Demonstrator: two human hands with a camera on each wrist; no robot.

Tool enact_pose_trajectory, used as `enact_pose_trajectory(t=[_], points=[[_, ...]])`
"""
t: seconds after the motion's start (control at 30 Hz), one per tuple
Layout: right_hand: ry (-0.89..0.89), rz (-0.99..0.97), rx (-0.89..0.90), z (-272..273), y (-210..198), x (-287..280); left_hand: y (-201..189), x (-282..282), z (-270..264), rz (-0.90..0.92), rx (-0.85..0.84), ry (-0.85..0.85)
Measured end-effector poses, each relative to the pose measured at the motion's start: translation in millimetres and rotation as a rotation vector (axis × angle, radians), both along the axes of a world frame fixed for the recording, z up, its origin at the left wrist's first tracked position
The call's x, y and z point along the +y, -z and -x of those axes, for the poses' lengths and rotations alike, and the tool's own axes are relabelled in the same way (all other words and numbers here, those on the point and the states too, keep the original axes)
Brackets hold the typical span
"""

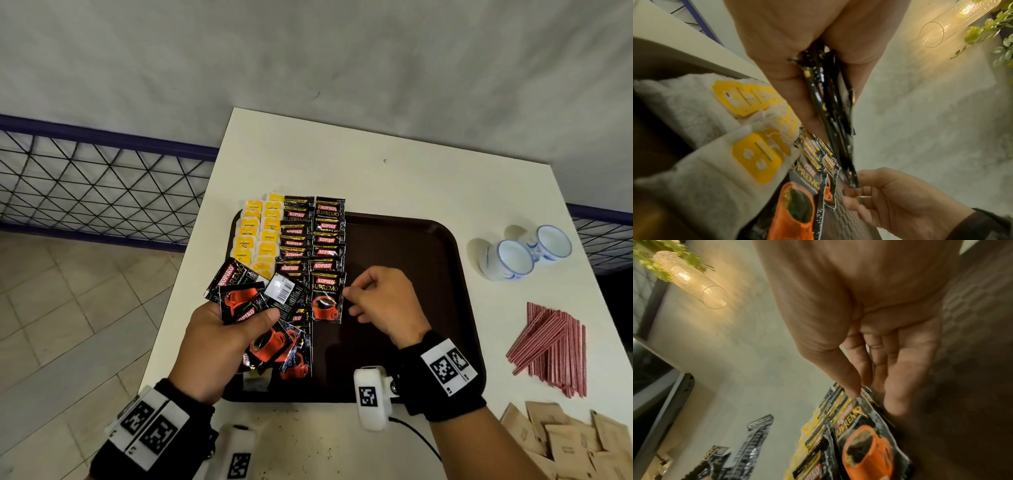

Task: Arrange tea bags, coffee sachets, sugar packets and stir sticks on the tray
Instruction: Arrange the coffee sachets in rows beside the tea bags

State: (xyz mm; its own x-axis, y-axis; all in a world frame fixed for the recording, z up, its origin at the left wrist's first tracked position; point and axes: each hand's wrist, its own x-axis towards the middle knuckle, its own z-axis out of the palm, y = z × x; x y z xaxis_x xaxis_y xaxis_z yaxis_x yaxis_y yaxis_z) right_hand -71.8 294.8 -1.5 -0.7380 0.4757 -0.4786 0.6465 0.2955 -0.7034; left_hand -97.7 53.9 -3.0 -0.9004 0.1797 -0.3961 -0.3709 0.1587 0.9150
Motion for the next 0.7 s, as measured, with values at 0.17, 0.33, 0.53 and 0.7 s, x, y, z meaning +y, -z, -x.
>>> enact_pose_trajectory(t=[0.17,0.33,0.53,0.7], points=[[-0.081,0.235,0.063,1,-27,-12,-4,6,1,-0.054,-0.001,0.027],[-0.024,0.815,-0.071,1,-38,-27,-7,14,0,-0.062,0.007,0.075],[0.128,0.929,-0.038,-1,-35,-25,3,14,2,-0.020,0.009,0.041],[0.071,0.913,-0.017,-2,-32,-16,-1,12,3,-0.043,0.019,0.001]])
